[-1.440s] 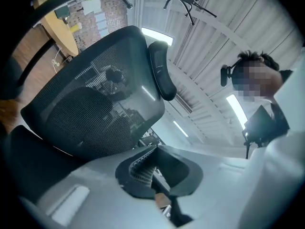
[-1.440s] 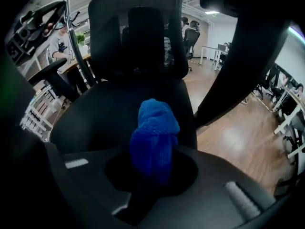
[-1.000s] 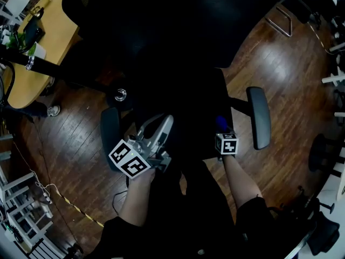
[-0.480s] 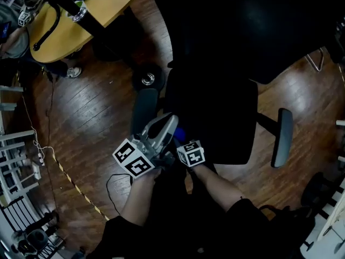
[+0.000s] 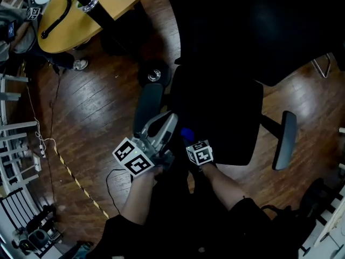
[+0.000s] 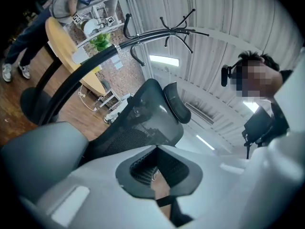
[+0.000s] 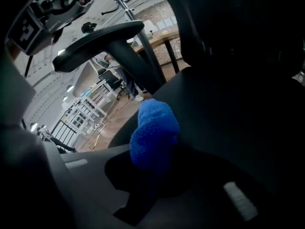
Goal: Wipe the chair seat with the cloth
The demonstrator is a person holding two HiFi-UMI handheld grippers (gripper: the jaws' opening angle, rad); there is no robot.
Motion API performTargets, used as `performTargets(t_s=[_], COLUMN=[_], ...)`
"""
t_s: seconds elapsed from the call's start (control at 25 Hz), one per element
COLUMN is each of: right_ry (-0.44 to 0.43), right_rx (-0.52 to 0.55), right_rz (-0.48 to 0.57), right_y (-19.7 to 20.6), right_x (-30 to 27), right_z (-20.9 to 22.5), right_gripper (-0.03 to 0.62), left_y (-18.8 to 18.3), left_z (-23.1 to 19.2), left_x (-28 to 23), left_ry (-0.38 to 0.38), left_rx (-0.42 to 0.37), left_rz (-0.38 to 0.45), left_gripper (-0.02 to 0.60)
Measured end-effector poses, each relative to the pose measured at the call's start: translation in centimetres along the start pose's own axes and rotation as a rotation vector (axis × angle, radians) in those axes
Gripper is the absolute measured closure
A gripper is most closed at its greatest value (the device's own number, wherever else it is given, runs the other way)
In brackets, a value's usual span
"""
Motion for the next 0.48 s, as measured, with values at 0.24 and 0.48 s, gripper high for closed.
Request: performTargets(t_s=[0.24, 0.48], right_ry=[0.174, 0.377], right_rx=[-0.095, -0.225], right_rz=[0.049, 0.121], right_y=[3.7, 8.1], right_x=[8.0, 16.4], right_z=[7.3, 13.0], right_gripper=[0.557, 0.557], left_y=[2.9, 5.2], left_z=[1.9, 3.2], left_x=[-4.7, -8.4], left_ry=[0.082, 0.144], left_rx=[-0.009, 0.028], left_rz=[-0.096, -0.174], left_gripper=[0.581, 0.581])
Point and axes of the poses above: the fingertips, and each gripper's own axes: x backward along the fingers, z to its right, y out of its underside, the point moved 7 cm from there along x, backward along the fingers, and after that the axes turned 8 degrees about -y, right-handed, at the moved point
